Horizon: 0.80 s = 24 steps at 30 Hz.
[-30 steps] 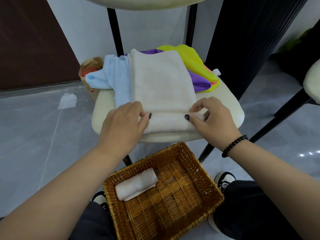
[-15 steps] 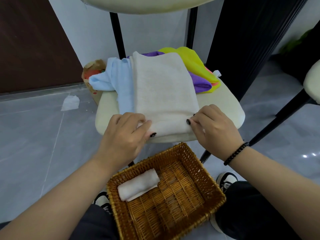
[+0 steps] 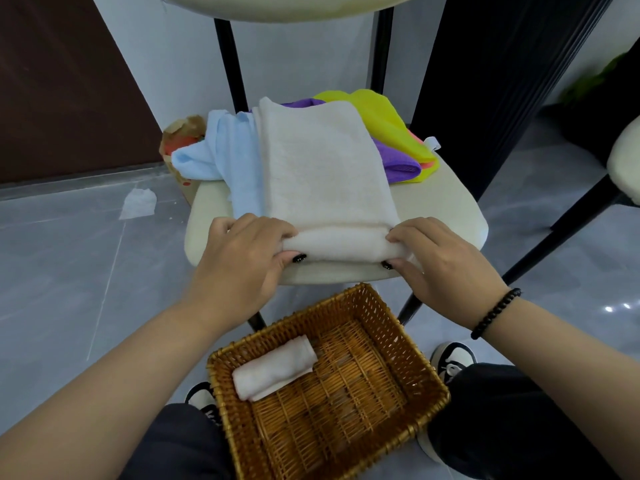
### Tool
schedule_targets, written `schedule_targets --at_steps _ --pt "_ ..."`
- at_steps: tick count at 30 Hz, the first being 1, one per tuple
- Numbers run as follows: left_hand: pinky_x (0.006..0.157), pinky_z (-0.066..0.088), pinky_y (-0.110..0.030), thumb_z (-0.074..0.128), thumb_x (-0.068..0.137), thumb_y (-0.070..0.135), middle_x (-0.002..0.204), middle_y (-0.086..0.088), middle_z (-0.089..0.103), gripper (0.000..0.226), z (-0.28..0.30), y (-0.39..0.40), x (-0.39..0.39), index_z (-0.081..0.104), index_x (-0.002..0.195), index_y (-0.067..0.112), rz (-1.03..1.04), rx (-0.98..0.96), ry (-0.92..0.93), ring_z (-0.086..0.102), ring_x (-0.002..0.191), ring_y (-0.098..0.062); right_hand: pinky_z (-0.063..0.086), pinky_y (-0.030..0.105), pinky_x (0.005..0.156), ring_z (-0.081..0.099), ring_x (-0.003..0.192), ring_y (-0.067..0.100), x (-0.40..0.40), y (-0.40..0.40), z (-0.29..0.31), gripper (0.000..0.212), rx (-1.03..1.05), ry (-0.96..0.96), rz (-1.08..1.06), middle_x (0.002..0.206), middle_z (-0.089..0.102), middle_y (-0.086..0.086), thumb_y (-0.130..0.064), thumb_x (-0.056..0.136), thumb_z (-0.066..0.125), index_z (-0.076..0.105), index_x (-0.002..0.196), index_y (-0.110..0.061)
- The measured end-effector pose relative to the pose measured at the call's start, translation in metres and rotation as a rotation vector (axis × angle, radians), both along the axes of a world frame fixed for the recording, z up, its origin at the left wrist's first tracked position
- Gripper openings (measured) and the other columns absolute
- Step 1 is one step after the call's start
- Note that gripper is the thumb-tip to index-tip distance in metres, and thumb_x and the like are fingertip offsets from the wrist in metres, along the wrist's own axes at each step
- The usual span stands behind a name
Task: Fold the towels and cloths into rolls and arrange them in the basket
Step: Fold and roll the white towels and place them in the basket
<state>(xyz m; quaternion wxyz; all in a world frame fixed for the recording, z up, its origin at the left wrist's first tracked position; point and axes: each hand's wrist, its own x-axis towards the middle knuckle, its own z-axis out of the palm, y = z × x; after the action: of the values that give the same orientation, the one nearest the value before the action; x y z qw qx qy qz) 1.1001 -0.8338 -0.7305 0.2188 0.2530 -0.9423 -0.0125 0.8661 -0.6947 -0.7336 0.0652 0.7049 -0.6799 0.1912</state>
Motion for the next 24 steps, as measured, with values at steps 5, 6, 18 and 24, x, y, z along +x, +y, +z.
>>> schedule_targets --at_steps 5,6,18,24 --pt "0.084 0.035 -0.038 0.041 0.093 0.046 0.093 0.011 0.061 0.027 0.012 -0.003 -0.001 0.06 0.102 0.029 0.071 0.385 0.028 0.051 0.091 -0.013 0.045 0.026 0.079 0.053 0.088 0.018 -0.008 -0.004 0.009 0.028 0.116 -0.244 0.028 0.107 0.052 0.001 -0.019 0.091 0.059 0.059 0.117 -0.01" --pt "0.084 0.038 -0.038 0.044 0.096 0.045 0.093 0.01 0.062 0.023 0.014 -0.004 -0.001 0.062 0.099 0.03 0.083 0.455 0.059 0.052 0.091 -0.013 0.041 0.022 0.081 0.051 0.089 0.015 -0.01 -0.006 0.012 0.027 0.147 -0.295 0.026 0.107 0.053 -0.001 -0.021 0.092 0.057 0.059 0.118 -0.013" --pt "0.064 0.035 -0.04 0.062 0.082 0.0 0.093 -0.009 0.062 0.017 0.008 0.001 -0.013 0.07 0.095 0.008 0.023 -0.151 0.048 0.056 0.081 -0.031 0.039 0.016 0.063 0.051 0.076 0.003 0.002 -0.029 0.012 0.022 0.179 -0.556 -0.228 0.087 0.059 -0.007 -0.035 0.098 0.043 0.06 0.098 -0.021" --pt "0.066 0.043 -0.039 0.057 0.082 0.026 0.101 -0.006 0.067 0.034 0.004 0.007 -0.008 0.068 0.109 0.009 -0.054 -0.112 -0.059 0.062 0.088 -0.027 0.038 0.021 0.056 0.05 0.069 0.009 0.008 -0.036 0.012 0.018 0.125 -0.587 -0.349 0.082 0.055 -0.001 -0.037 0.095 0.051 0.054 0.099 -0.02"
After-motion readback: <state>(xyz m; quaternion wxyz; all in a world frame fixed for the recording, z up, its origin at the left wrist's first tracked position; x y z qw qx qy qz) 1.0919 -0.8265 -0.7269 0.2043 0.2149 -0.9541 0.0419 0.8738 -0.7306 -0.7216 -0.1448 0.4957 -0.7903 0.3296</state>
